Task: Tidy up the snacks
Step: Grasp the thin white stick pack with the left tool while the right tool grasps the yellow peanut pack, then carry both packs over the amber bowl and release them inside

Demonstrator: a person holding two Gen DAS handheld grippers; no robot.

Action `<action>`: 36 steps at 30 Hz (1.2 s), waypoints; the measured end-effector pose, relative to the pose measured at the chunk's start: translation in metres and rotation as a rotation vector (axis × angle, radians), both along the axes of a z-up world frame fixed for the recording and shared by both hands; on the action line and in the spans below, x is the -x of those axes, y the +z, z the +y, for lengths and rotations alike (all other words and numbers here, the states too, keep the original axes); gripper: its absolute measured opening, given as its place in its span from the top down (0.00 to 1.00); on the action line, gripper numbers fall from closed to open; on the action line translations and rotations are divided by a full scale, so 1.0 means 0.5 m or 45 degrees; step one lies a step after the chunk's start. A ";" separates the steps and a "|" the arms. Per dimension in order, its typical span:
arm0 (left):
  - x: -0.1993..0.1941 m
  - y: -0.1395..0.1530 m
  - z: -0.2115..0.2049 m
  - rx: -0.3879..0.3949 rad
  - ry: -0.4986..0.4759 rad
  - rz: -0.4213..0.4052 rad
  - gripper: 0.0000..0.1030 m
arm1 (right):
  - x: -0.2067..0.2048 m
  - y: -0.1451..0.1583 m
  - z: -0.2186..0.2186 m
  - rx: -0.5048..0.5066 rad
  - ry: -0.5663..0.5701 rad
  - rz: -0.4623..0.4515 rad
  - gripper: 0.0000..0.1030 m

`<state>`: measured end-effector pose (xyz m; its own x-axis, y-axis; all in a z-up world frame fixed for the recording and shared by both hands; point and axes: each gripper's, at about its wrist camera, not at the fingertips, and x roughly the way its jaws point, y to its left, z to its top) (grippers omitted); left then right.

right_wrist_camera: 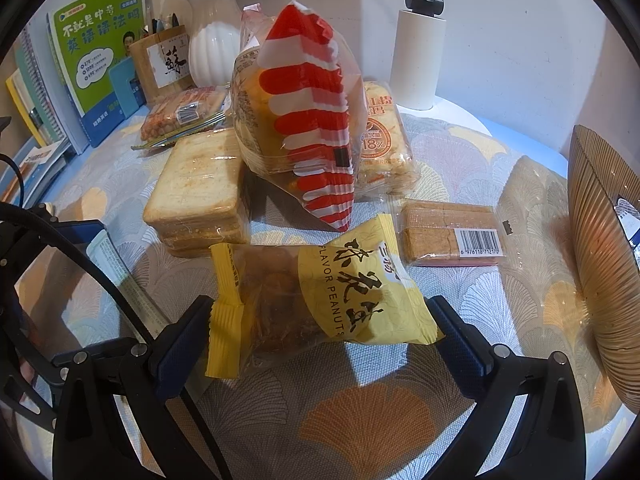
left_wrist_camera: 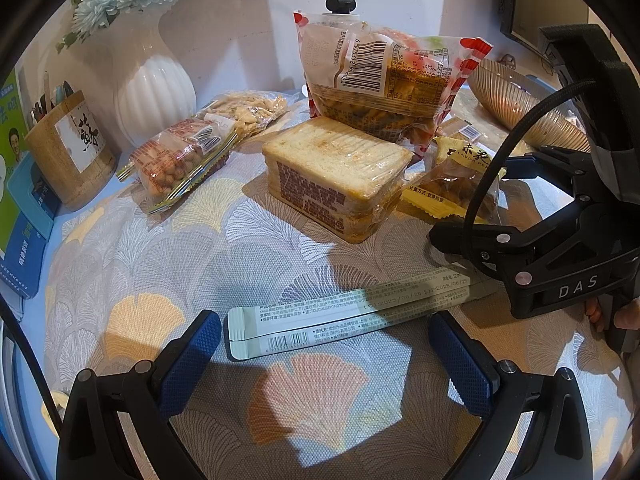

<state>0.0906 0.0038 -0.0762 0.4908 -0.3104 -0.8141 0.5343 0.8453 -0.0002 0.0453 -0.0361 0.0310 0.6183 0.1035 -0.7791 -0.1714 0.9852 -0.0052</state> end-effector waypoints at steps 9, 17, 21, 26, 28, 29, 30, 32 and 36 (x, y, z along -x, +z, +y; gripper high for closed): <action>0.001 0.009 0.016 0.006 0.000 -0.003 0.00 | -0.002 -0.001 -0.002 0.014 -0.007 0.002 0.00; 0.035 0.019 0.031 0.010 0.003 -0.007 0.00 | -0.005 -0.002 0.003 0.023 -0.017 0.003 0.00; 0.031 -0.008 -0.015 -0.004 0.018 -0.026 0.00 | -0.004 -0.001 0.005 0.033 -0.019 0.003 0.00; 0.072 0.003 -0.079 -0.095 0.037 -0.231 0.69 | 0.015 0.014 -0.001 0.024 -0.051 -0.066 0.24; 0.080 -0.013 -0.115 -0.193 0.055 -0.291 0.99 | 0.027 0.025 -0.023 -0.077 -0.049 -0.100 0.28; 0.079 -0.018 -0.124 -0.196 0.060 -0.294 0.99 | 0.032 0.028 -0.030 -0.100 -0.055 -0.117 0.29; 0.076 -0.022 -0.130 -0.156 0.061 -0.285 0.99 | 0.044 0.038 -0.044 -0.136 -0.076 -0.161 0.29; 0.068 -0.020 -0.116 -0.041 0.060 -0.250 1.00 | 0.060 0.049 -0.061 -0.204 -0.077 -0.212 0.29; 0.054 -0.025 -0.106 0.198 0.092 -0.211 1.00 | 0.073 0.055 -0.075 -0.273 -0.077 -0.245 0.29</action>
